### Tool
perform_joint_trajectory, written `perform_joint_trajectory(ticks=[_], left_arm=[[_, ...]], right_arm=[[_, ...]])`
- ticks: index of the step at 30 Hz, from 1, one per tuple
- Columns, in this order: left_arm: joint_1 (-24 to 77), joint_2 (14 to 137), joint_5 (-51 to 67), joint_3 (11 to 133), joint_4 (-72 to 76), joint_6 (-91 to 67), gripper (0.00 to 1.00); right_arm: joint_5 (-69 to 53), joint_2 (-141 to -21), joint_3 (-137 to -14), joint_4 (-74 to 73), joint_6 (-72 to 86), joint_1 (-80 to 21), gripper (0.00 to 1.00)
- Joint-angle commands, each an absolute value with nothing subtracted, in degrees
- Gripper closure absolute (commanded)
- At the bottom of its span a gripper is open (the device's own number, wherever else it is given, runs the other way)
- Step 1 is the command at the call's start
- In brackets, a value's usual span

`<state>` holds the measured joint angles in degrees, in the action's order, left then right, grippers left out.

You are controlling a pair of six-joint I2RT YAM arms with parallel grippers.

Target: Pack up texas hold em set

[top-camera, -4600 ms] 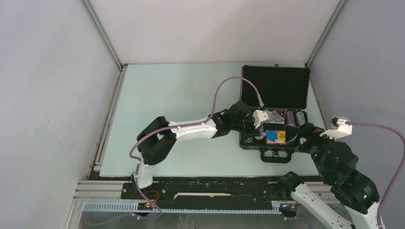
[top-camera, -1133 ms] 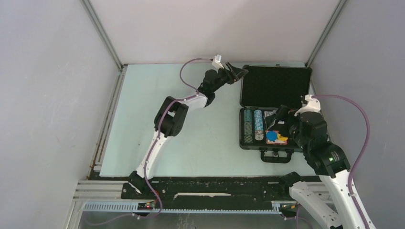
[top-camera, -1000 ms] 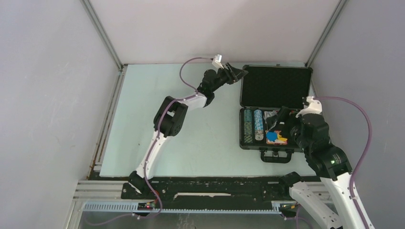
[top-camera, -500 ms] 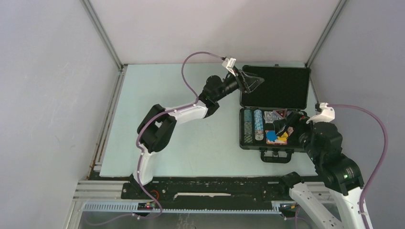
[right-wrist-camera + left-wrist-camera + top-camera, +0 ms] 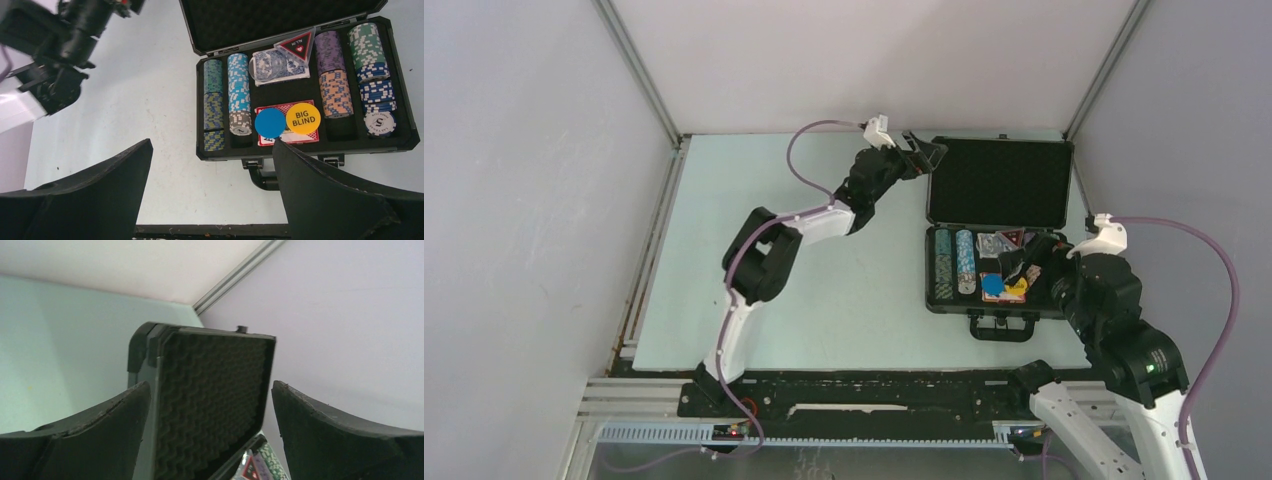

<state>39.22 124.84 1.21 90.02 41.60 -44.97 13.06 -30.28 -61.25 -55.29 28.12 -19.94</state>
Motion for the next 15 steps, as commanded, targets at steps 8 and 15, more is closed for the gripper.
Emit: perform_joint_trajectory(ticks=[8, 15], left_arm=[[37.1, 145.3, 14.0, 113.2, 42.3, -61.7, 0.02], [37.3, 146.1, 19.3, 113.5, 54.2, -63.7, 0.19]], right_arm=[[14.9, -31.3, -61.2, -51.3, 26.2, -19.6, 0.00], [14.2, -31.2, -61.1, -51.3, 26.2, -19.5, 0.00]])
